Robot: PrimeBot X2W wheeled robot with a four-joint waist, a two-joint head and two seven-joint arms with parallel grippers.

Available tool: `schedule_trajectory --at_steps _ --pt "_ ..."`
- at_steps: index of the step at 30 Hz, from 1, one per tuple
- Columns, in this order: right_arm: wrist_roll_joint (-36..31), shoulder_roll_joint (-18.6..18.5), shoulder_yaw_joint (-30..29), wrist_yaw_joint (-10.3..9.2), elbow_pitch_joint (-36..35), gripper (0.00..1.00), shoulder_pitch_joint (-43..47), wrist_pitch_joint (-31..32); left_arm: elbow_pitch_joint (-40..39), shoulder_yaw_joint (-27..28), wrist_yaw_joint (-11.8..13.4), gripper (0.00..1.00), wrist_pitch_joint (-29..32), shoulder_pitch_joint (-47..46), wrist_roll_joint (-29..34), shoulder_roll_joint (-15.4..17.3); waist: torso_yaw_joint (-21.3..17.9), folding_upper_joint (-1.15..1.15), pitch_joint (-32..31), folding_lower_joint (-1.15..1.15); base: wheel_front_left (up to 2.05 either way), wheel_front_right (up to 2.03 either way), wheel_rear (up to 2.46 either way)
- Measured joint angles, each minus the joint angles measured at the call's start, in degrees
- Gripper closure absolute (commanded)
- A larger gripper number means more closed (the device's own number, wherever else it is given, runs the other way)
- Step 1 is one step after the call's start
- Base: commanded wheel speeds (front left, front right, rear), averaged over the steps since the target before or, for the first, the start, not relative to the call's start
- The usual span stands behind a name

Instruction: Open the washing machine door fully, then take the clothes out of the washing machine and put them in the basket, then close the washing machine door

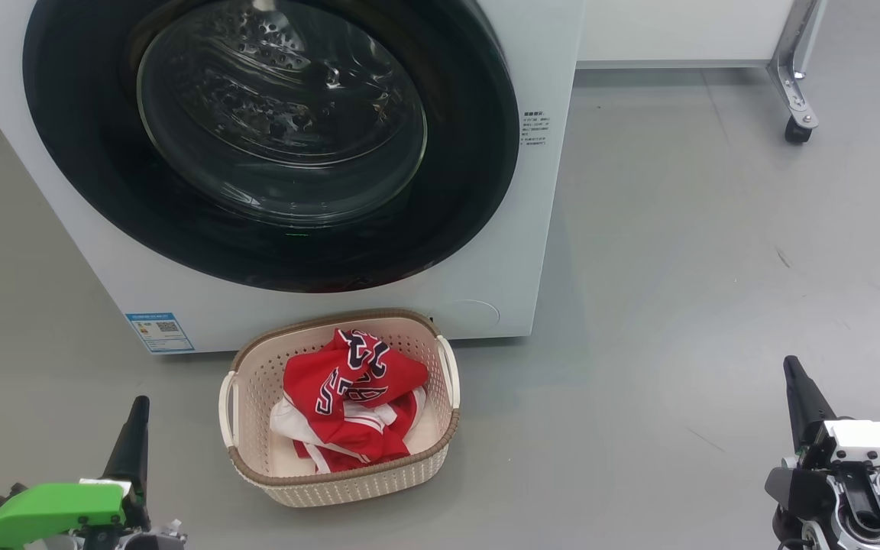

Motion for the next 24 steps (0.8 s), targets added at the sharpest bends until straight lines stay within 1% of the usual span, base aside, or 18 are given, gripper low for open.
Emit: schedule_trajectory --at_steps 24 --pt "0.00 0.01 -0.13 0.11 0.41 1.00 -0.35 0.14 0.44 0.18 -0.02 1.00 0.35 -0.08 0.00 0.00 0.00 0.00 -0.02 0.00 0.00 0.00 0.00"
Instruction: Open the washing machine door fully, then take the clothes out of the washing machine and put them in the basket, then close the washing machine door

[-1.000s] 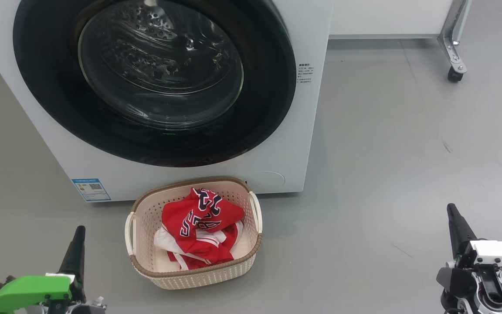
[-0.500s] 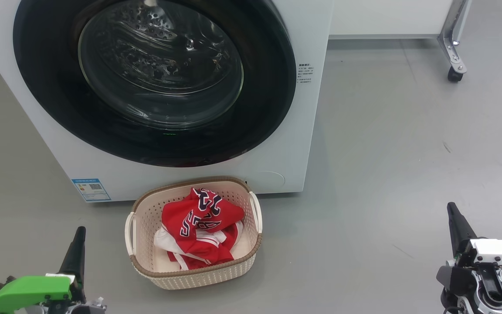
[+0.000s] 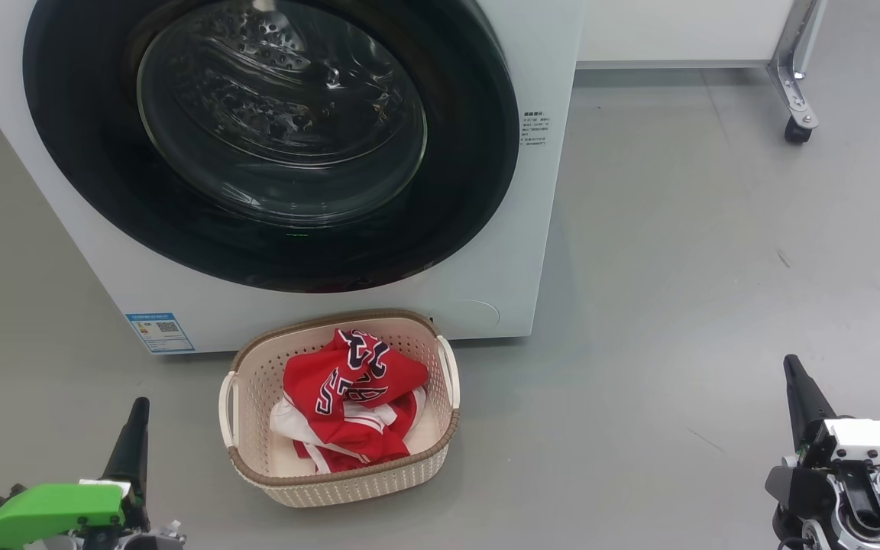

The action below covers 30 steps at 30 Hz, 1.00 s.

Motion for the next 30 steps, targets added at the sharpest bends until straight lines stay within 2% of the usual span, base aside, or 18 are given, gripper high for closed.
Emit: schedule_trajectory --at_steps 30 --pt "-0.01 0.02 -0.19 0.07 0.34 1.00 -0.07 0.09 0.18 0.15 0.00 1.00 0.05 -0.11 0.00 -0.01 0.00 0.00 -0.01 0.00 0.00 0.00 0.00"
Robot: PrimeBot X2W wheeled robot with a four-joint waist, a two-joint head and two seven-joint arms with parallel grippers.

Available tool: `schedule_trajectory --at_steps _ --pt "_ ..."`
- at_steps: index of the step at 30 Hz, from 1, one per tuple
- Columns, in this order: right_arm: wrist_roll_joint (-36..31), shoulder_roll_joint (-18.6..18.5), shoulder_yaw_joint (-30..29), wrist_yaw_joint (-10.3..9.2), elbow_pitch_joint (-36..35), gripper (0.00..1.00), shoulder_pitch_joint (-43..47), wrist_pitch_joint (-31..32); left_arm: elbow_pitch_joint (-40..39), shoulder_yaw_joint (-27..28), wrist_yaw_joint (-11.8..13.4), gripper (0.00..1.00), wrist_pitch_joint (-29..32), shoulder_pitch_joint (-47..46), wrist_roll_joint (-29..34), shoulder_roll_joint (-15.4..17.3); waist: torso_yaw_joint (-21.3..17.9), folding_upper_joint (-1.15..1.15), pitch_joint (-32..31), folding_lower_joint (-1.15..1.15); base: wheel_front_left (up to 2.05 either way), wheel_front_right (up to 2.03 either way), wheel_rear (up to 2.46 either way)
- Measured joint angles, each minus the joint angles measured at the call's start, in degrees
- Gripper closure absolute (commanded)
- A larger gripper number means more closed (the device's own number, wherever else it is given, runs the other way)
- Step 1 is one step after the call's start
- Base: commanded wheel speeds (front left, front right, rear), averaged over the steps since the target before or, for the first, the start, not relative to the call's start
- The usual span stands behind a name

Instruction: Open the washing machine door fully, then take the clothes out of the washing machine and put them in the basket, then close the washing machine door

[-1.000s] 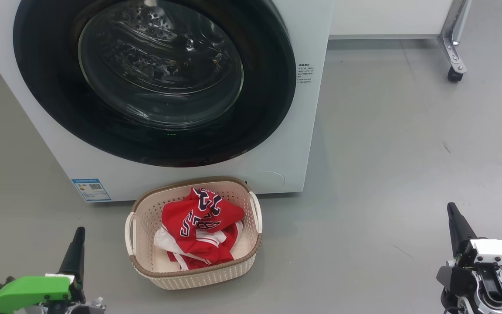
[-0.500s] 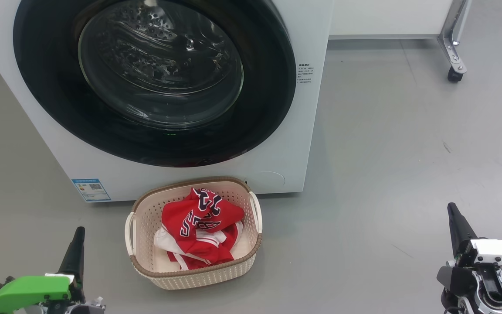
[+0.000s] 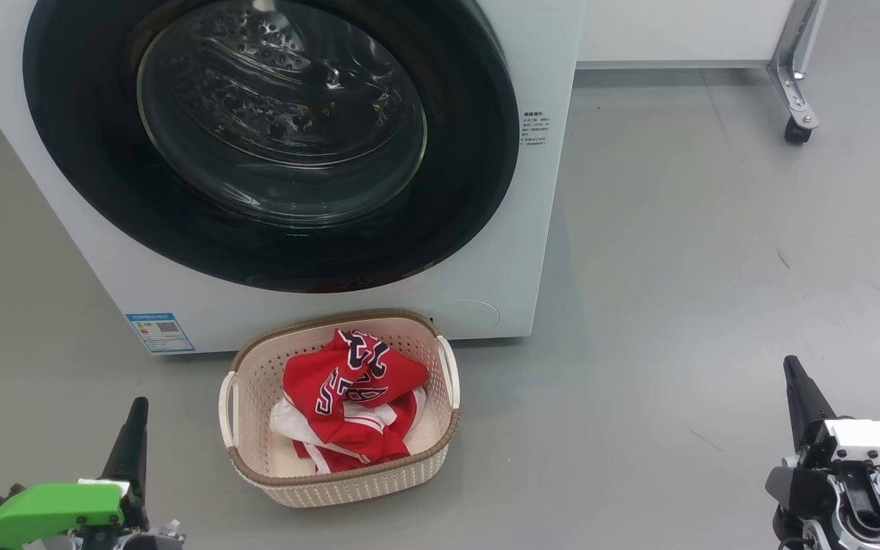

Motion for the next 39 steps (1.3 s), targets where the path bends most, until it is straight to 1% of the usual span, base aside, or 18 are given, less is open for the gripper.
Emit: schedule_trajectory --at_steps 35,39 --pt "0.00 0.12 -0.26 0.02 0.15 1.00 -0.03 0.27 0.05 0.19 -0.01 1.00 0.01 -0.05 0.00 -0.01 0.00 0.00 -0.01 0.00 0.00 0.00 0.00" --pt "0.00 0.13 -0.30 0.31 0.15 1.00 -0.04 0.27 0.04 0.21 -0.01 1.00 0.01 -0.05 0.00 -0.01 0.00 0.00 -0.01 0.00 0.00 0.00 0.00"
